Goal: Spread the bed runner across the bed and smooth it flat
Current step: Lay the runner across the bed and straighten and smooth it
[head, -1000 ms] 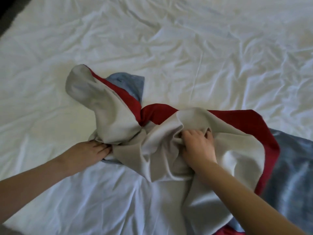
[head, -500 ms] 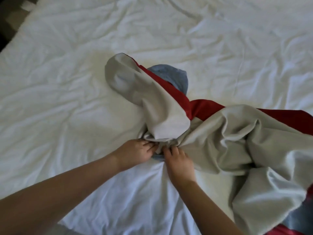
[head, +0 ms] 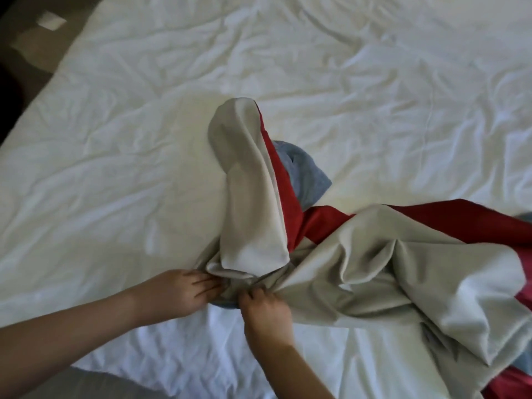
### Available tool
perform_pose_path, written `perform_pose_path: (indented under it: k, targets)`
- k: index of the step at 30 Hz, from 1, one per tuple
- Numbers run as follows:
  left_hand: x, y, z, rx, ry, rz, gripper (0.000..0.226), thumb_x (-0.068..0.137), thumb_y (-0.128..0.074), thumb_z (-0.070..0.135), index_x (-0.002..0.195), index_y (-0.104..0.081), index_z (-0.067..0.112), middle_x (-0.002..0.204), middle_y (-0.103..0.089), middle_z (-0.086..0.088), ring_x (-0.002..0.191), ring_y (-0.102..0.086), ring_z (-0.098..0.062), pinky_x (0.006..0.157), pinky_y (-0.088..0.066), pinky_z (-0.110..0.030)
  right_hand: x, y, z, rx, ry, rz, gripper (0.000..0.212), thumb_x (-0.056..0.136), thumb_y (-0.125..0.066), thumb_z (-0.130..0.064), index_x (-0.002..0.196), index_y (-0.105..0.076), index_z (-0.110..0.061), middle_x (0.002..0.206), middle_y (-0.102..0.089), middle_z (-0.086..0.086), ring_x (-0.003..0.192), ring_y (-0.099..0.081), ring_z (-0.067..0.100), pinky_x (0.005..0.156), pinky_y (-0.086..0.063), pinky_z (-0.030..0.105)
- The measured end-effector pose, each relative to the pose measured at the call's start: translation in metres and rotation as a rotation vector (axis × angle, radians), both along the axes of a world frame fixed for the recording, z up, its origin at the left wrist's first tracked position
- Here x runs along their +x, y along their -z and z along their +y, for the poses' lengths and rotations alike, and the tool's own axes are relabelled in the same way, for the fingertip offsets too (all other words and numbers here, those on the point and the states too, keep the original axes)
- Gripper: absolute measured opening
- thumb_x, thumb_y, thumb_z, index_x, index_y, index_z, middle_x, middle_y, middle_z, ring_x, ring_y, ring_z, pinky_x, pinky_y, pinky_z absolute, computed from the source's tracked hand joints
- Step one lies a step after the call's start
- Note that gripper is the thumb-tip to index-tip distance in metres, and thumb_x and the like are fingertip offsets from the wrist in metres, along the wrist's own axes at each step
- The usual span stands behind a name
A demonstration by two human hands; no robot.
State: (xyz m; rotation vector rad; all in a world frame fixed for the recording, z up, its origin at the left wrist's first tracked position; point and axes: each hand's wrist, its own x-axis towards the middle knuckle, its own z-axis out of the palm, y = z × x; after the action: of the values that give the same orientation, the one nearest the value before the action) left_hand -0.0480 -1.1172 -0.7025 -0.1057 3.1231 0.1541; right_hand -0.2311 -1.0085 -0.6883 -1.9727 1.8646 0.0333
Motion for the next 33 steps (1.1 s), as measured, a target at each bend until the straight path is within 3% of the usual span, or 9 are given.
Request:
perform_pose_path:
  k: [2, 4, 7, 9, 14, 20, 24, 29, 33]
  targets:
    - [0.001, -0.004, -0.002, 0.052, -0.004, 0.005, 0.051, 0.102, -0.023, 0.006, 0.106, -0.073, 0.014, 0.108, -0.072, -0.002, 0.097, -0.069, -0.014, 0.081, -0.057, -0.026, -0.004, -0.007, -0.006, 0.043, 0.056, 0.017, 0.029, 0.033, -0.081, -0.024, 0.050, -0.058, -0.020, 0.049, -0.055, -0.004, 0.039, -0.054, 0.015, 0.035, -0.029, 0.016]
    - [-0.005, -0.013, -0.011, 0.116, 0.003, 0.045, 0.038, 0.099, -0.036, 0.011, 0.108, -0.072, 0.013, 0.111, -0.071, -0.004, 0.101, -0.068, -0.017, 0.085, -0.056, -0.028, -0.013, -0.018, -0.011, 0.029, 0.089, -0.083, 0.023, 0.058, -0.074, -0.037, 0.063, -0.057, -0.021, 0.061, -0.059, -0.003, 0.051, -0.059, 0.019, 0.041, -0.034, 0.022]
    - [-0.024, -0.025, -0.029, 0.090, 0.010, 0.177, 0.033, 0.092, -0.048, 0.015, 0.119, -0.067, 0.012, 0.125, -0.063, -0.011, 0.114, -0.061, -0.023, 0.099, -0.047, -0.036, -0.034, -0.032, -0.019, -0.275, 0.155, -0.211, 0.014, 0.074, -0.064, -0.038, 0.077, -0.064, -0.025, 0.073, -0.062, -0.006, 0.063, -0.060, 0.018, 0.048, -0.044, 0.026]
    - [-0.041, -0.028, -0.047, -0.011, 0.011, 0.231, 0.037, 0.097, -0.044, 0.015, 0.131, -0.056, 0.011, 0.137, -0.053, -0.013, 0.126, -0.051, -0.025, 0.108, -0.039, -0.039, -0.050, -0.036, -0.028, -0.403, 0.187, -0.182, 0.030, 0.078, -0.064, -0.036, 0.104, -0.067, -0.022, 0.099, -0.066, -0.002, 0.087, -0.063, 0.019, 0.062, -0.052, 0.030]
    - [-0.082, -0.018, -0.089, -0.218, -0.021, 0.092, 0.040, 0.095, -0.038, 0.010, 0.125, -0.063, 0.017, 0.129, -0.062, -0.005, 0.119, -0.058, -0.022, 0.099, -0.049, -0.035, -0.071, -0.018, -0.063, -0.023, 0.122, 0.031, 0.080, 0.077, -0.068, -0.044, 0.144, -0.032, -0.023, 0.142, -0.041, 0.007, 0.130, -0.040, 0.026, 0.096, -0.044, 0.038]
    - [-0.111, -0.006, -0.107, -0.089, -0.054, -0.012, 0.014, 0.085, -0.066, 0.014, 0.092, -0.077, 0.008, 0.092, -0.076, -0.008, 0.084, -0.073, -0.023, 0.062, -0.059, -0.031, -0.080, 0.006, -0.099, -0.002, 0.022, 0.096, 0.030, 0.092, -0.045, -0.014, 0.121, -0.053, -0.013, 0.108, -0.054, 0.010, 0.101, -0.053, 0.030, 0.062, -0.040, 0.035]
    - [-0.131, -0.027, -0.129, -0.161, -0.146, -0.062, 0.044, 0.095, -0.035, 0.021, 0.091, -0.076, 0.008, 0.083, -0.074, -0.013, 0.070, -0.071, -0.028, 0.052, -0.056, -0.032, -0.116, -0.012, -0.124, -0.097, -0.078, 0.096, 0.031, 0.090, -0.047, -0.019, 0.119, -0.057, -0.016, 0.105, -0.057, 0.010, 0.098, -0.057, 0.031, 0.071, -0.047, 0.036]
    - [-0.196, -0.061, -0.171, -0.178, -0.391, -0.011, 0.036, 0.102, -0.036, 0.018, 0.118, -0.062, -0.001, 0.113, -0.066, -0.022, 0.096, -0.065, -0.039, 0.070, -0.055, -0.047, -0.184, -0.050, -0.177, -0.379, 0.196, 0.097, 0.027, 0.088, -0.053, -0.018, 0.112, -0.065, -0.015, 0.106, -0.061, 0.013, 0.098, -0.056, 0.035, 0.073, -0.044, 0.034]
    - [-0.235, -0.056, -0.179, -0.265, -0.438, -0.262, 0.038, 0.098, -0.031, 0.009, 0.135, -0.040, 0.006, 0.133, -0.047, -0.019, 0.127, -0.041, -0.034, 0.097, -0.039, -0.046, -0.220, -0.048, -0.189, 0.009, 0.266, 0.218, 0.042, 0.084, -0.052, -0.009, 0.124, -0.058, -0.021, 0.118, -0.055, 0.015, 0.109, -0.053, 0.037, 0.087, -0.048, 0.042]
